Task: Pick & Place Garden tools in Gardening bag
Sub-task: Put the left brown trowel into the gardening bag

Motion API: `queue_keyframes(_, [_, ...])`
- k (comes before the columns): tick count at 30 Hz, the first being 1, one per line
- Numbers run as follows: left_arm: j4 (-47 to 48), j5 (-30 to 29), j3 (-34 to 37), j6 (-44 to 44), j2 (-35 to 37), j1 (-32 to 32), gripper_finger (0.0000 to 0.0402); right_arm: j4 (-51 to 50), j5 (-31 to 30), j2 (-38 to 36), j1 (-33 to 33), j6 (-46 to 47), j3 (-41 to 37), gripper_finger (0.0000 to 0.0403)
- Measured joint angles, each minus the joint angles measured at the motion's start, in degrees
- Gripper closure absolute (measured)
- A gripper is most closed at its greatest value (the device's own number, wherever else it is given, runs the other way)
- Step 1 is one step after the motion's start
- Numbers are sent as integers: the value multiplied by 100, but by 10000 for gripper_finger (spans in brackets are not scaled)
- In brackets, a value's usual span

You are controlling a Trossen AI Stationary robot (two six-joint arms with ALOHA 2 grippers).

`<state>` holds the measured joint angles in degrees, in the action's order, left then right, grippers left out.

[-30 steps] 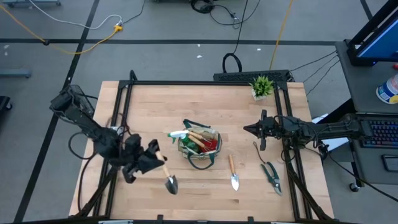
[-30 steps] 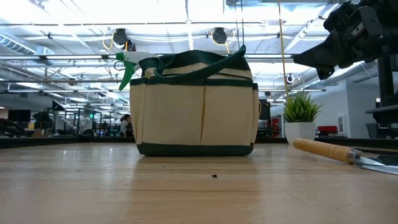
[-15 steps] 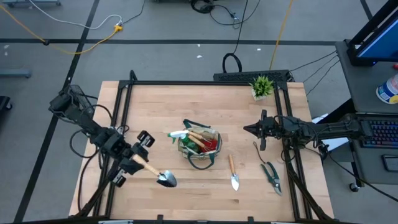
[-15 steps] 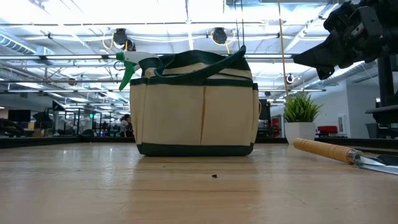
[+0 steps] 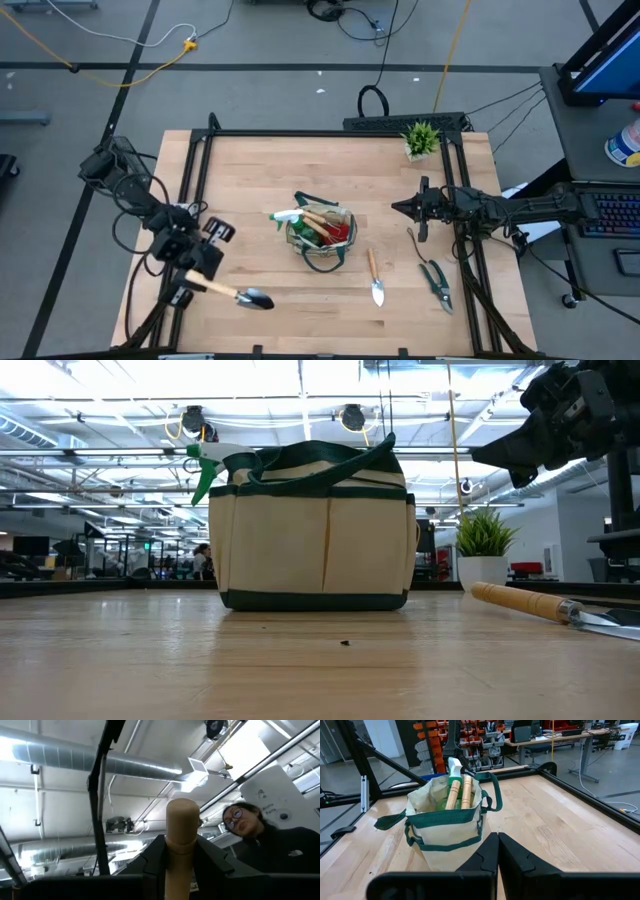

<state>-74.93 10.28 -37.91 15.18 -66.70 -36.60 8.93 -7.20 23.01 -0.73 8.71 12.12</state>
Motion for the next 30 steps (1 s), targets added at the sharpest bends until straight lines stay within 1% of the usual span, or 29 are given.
queue_keyframes(2, [0,-246,0,-39,0,-1,330,0,0,0,-2,0,0,403])
queue_keyframes(4, [2,-735,0,-174,0,-4,330,-2,0,1,-2,0,0,403])
queue_keyframes(7, [66,-2014,0,-668,1,0,330,-4,0,1,-1,0,0,403])
queue_keyframes(9, [259,-2979,0,-1133,2,0,330,-15,0,1,0,0,0,403])
queue_keyframes(12, [626,-4196,0,-1847,0,0,330,-24,0,1,0,0,0,403])
queue_keyframes(16, [1029,-5560,0,-2811,-2,0,330,-24,0,1,0,0,0,403])
queue_keyframes(19, [1377,-6402,-95,-3102,-7,0,330,-24,0,1,-1,0,0,403])
queue_keyframes(21, [1770,-6822,-303,-3191,-9,17,330,-24,0,1,0,0,0,403])
queue_keyframes(23, [2261,-7049,-596,-3208,-58,92,330,-24,0,1,-2,-46,0,403])
queue_keyframes(26, [3061,-7220,-1181,-3150,-281,259,330,-24,0,1,-2,-87,0,403])
queue_keyframes(30, [4220,-7223,-2058,-3143,-705,622,330,-34,0,1,0,-151,0,403])
